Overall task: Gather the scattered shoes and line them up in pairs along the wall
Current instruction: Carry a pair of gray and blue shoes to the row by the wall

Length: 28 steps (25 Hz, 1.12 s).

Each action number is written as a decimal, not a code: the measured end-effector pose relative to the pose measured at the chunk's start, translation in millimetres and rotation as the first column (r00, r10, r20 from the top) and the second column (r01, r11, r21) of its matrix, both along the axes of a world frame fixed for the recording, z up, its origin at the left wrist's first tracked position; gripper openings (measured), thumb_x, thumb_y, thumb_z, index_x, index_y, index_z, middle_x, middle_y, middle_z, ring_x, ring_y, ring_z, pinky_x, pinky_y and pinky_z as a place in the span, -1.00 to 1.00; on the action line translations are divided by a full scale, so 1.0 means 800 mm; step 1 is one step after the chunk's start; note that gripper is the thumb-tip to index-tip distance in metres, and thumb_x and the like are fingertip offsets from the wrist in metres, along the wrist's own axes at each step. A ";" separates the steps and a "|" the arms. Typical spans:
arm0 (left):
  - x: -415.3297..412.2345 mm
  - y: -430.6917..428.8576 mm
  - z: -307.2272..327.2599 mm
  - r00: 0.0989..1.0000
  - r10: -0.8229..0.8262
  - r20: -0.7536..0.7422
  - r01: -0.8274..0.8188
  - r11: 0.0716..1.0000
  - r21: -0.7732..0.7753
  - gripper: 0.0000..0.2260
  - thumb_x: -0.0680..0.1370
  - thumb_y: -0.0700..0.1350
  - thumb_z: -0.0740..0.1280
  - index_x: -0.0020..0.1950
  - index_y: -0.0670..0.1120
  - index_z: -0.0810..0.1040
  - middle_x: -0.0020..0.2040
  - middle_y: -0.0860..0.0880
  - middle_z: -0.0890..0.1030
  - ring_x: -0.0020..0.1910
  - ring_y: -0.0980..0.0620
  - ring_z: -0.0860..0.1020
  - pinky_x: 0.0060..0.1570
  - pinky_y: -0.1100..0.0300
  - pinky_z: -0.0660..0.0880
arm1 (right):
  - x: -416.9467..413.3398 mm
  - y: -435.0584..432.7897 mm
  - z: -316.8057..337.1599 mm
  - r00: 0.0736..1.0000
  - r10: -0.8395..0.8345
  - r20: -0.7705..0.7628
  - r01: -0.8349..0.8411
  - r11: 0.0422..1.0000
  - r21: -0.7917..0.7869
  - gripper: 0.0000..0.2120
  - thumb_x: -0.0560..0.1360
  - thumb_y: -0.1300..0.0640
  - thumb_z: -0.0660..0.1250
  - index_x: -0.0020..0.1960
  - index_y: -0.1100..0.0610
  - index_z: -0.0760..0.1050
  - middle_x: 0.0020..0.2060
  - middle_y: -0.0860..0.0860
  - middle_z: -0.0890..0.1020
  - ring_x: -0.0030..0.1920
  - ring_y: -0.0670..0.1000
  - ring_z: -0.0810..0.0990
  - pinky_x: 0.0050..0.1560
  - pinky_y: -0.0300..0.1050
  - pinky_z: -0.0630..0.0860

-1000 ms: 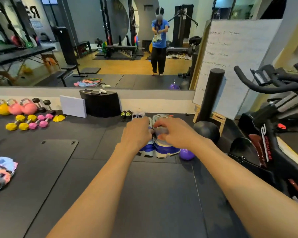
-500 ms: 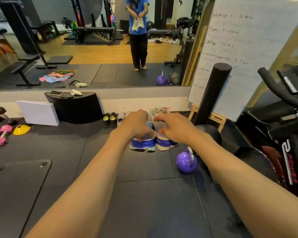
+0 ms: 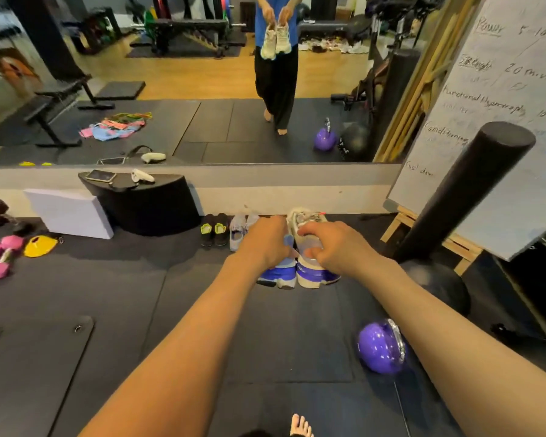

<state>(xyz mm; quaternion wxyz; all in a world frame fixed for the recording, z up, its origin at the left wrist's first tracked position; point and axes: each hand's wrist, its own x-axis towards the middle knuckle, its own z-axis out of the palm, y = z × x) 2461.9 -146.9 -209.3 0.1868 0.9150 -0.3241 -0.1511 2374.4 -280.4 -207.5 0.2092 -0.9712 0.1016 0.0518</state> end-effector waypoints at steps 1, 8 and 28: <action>0.028 -0.010 -0.006 1.000 -0.002 0.012 0.002 1.000 0.009 -0.63 0.40 -0.03 0.49 0.08 -0.20 0.50 0.07 -0.20 0.58 0.04 -0.18 0.53 -0.14 0.09 0.39 | 0.030 -0.011 -0.005 1.000 0.001 -0.011 -0.001 1.000 0.011 -0.63 0.53 0.05 0.26 0.33 -0.05 0.43 0.29 0.03 0.51 0.20 0.12 0.48 0.13 -0.02 0.45; 0.264 -0.106 -0.101 0.998 -0.036 -0.053 0.034 0.998 -0.047 -0.80 0.45 -0.10 0.37 -0.03 -0.18 0.48 -0.05 -0.22 0.58 0.03 -0.24 0.49 -0.13 0.03 0.44 | 0.263 -0.103 -0.071 0.989 -0.040 -0.142 0.034 0.999 -0.039 -0.80 0.50 0.09 0.21 0.07 0.05 0.52 0.03 0.06 0.64 -0.05 0.19 0.57 -0.17 -0.06 0.44; 0.623 -0.283 -0.636 0.969 0.011 -0.246 -0.016 1.000 -0.019 -0.80 0.43 -0.27 0.33 -0.08 -0.10 0.33 -0.11 -0.09 0.38 -0.15 -0.25 0.44 -0.26 -0.03 0.32 | 0.652 -0.305 -0.576 0.942 -0.094 -0.321 0.055 0.990 -0.126 -0.71 0.47 0.16 0.34 0.17 0.11 0.41 0.01 0.13 0.54 -0.11 0.21 0.56 -0.29 0.00 0.43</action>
